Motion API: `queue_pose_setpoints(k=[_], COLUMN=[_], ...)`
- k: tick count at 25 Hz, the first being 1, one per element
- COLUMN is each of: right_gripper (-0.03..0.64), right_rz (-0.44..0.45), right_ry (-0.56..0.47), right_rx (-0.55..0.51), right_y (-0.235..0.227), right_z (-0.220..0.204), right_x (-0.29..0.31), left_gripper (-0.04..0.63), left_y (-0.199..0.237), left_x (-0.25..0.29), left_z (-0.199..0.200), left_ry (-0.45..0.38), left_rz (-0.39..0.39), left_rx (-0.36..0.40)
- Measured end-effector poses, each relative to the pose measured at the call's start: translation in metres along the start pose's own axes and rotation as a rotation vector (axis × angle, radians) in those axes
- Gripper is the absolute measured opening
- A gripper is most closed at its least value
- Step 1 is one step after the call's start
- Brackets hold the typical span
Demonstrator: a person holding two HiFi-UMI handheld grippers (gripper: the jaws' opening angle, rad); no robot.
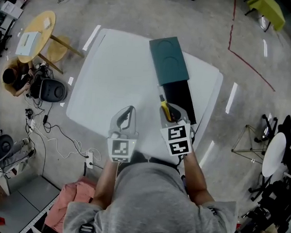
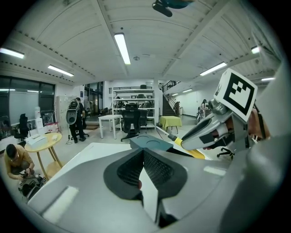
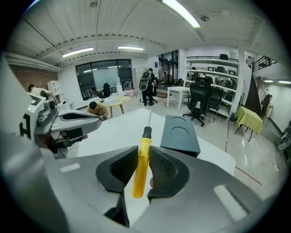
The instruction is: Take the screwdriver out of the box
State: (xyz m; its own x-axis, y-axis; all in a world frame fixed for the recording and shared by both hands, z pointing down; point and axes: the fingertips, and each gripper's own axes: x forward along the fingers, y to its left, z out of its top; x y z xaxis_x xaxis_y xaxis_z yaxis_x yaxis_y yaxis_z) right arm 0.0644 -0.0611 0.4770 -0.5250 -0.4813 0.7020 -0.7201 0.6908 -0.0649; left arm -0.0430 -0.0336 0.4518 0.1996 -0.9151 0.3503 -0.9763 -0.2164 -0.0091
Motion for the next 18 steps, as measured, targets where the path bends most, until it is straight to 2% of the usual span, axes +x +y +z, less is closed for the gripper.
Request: queue_pose_setpoints(k=[18], right_gripper=[0.081], right_rz=[0.159], right_ry=[0.040], right_rx=[-0.073], right_y=[0.117], right_z=[0.040], right_x=[0.072], left_gripper=[0.012], left_y=[0.114], left_x=[-0.055], left_z=[-0.031], left_ry=[0.030], left_rz=[0.141], left_rx=[-0.078])
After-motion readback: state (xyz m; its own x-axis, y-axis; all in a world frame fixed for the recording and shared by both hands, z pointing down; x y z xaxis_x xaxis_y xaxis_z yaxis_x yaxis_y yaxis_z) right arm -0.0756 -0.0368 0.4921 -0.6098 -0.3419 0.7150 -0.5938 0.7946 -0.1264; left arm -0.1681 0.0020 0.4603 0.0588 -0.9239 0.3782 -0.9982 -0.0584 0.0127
